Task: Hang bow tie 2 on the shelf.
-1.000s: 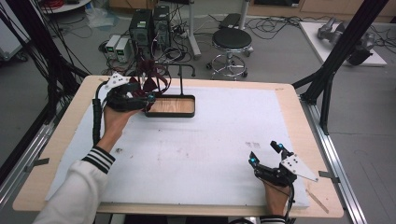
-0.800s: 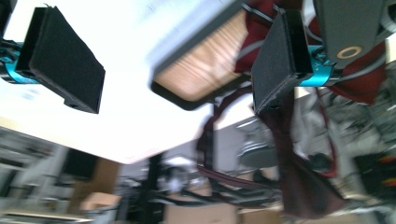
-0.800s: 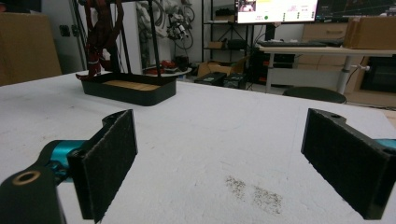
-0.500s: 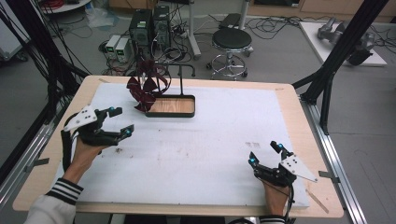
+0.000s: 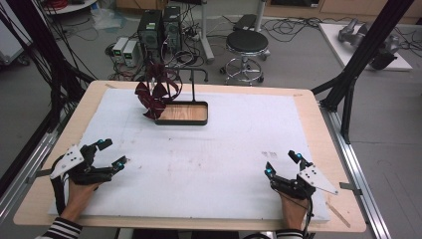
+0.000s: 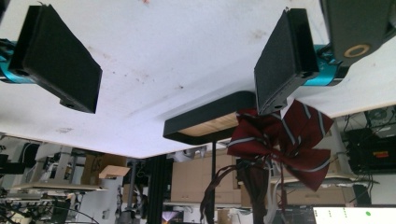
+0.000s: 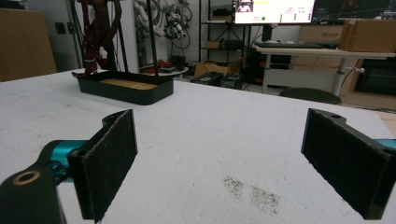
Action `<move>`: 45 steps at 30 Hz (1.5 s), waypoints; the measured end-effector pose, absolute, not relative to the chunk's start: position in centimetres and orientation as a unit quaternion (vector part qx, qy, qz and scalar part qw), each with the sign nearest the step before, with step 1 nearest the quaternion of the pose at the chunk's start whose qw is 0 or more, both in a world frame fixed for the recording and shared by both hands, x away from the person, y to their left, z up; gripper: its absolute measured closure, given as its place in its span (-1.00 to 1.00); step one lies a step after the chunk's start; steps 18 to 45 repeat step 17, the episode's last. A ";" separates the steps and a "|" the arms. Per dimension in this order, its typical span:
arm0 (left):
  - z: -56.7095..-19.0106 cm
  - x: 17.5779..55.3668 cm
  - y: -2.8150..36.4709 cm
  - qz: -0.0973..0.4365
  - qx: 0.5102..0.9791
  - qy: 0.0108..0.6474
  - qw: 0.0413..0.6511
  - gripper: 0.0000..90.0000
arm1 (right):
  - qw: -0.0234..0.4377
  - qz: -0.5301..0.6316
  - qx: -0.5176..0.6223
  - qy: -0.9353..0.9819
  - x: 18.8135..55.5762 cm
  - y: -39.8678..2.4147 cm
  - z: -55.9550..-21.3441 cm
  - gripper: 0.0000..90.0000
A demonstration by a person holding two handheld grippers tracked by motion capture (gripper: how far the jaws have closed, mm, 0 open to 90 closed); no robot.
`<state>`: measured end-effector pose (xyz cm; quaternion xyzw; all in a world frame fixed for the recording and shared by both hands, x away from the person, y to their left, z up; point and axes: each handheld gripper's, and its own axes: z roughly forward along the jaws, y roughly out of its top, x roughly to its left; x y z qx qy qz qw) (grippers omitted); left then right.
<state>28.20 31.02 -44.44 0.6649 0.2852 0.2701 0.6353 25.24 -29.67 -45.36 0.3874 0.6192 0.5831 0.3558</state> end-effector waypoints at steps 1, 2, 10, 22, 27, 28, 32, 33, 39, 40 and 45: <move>-44.6 28.2 31.1 0.273 0.667 0.287 0.631 -0.66 | 0.357 0.582 0.387 0.620 25.3 -29.7 -45.4 -0.78; -44.7 28.2 31.1 0.274 0.664 0.290 0.632 -0.66 | 0.357 0.582 0.387 0.620 25.3 -29.7 -45.4 -0.78; -45.3 28.0 31.3 0.295 0.655 0.301 0.628 -0.66 | 0.358 0.582 0.386 0.620 25.3 -29.7 -45.4 -0.78; -45.3 28.0 31.2 0.304 0.653 0.311 0.619 -0.66 | 0.357 0.583 0.388 0.619 25.2 -29.7 -45.4 -0.78; -45.3 28.0 31.2 0.304 0.653 0.311 0.619 -0.66 | 0.357 0.583 0.388 0.619 25.2 -29.7 -45.4 -0.78; -45.3 28.0 31.2 0.304 0.653 0.311 0.619 -0.66 | 0.357 0.583 0.388 0.619 25.2 -29.7 -45.4 -0.78; -45.3 28.0 31.2 0.304 0.653 0.311 0.619 -0.66 | 0.357 0.583 0.388 0.619 25.2 -29.7 -45.4 -0.78; -45.3 28.0 31.2 0.304 0.653 0.311 0.619 -0.66 | 0.357 0.583 0.388 0.619 25.2 -29.7 -45.4 -0.78; -45.3 28.0 31.2 0.304 0.653 0.311 0.619 -0.66 | 0.357 0.583 0.388 0.619 25.2 -29.7 -45.4 -0.78; -45.3 28.0 31.2 0.304 0.653 0.311 0.619 -0.66 | 0.357 0.583 0.388 0.619 25.2 -29.7 -45.4 -0.78; -45.3 28.0 31.2 0.304 0.653 0.311 0.619 -0.66 | 0.357 0.583 0.388 0.619 25.2 -29.7 -45.4 -0.78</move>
